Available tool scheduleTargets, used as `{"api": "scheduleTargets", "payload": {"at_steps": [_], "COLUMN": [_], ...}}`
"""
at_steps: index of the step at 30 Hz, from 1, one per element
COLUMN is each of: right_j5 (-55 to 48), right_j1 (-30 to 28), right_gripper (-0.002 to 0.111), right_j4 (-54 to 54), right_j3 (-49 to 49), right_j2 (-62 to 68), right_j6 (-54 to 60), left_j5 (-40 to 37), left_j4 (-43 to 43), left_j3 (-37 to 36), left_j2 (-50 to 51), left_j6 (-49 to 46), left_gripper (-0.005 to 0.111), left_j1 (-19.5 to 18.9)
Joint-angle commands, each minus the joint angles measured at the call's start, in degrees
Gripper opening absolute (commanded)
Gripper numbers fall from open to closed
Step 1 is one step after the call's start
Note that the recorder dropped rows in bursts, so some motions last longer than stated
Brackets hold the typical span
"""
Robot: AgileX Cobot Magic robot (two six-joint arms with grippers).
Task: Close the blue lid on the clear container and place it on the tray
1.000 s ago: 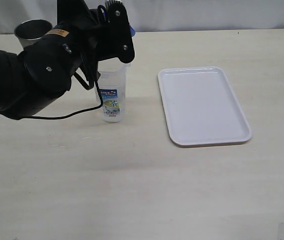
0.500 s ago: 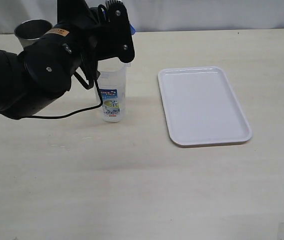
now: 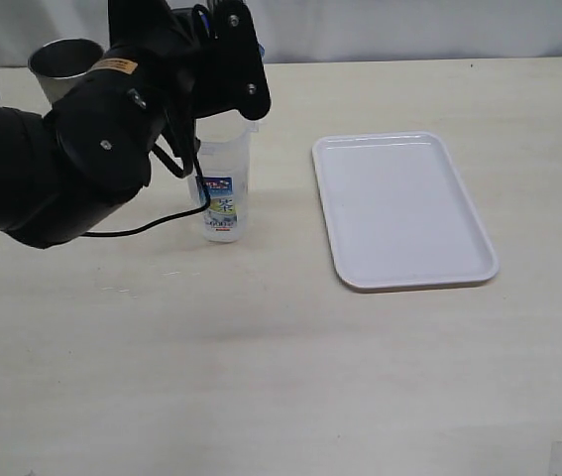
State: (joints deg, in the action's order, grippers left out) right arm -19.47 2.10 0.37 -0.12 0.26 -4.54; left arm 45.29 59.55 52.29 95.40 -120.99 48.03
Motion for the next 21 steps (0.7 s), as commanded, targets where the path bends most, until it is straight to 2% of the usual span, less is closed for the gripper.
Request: {"api": "scheduleTargets", "payload": {"at_steps": [1, 16, 21], "right_j5": [-0.1, -0.1, -0.1], "right_j1": [0.0, 0.0, 0.0], "right_gripper": [0.005, 0.005, 0.005], "right_j4": [0.2, 0.2, 0.2], "right_j3": [0.1, 0.1, 0.1], "right_j2": [-0.3, -0.3, -0.3], "right_j6": [-0.2, -0.2, -0.2], "left_j5": [1.3, 1.4, 4.7], "left_j4": [0.8, 4.6, 5.1], "left_j3": [-0.2, -0.2, -1.7], "left_j2": [-0.4, -0.4, -0.4], "left_j6": [-1.7, -1.7, -1.7], "left_gripper": [0.000, 0.000, 0.000], "left_j1": [1.0, 1.0, 1.0]}}
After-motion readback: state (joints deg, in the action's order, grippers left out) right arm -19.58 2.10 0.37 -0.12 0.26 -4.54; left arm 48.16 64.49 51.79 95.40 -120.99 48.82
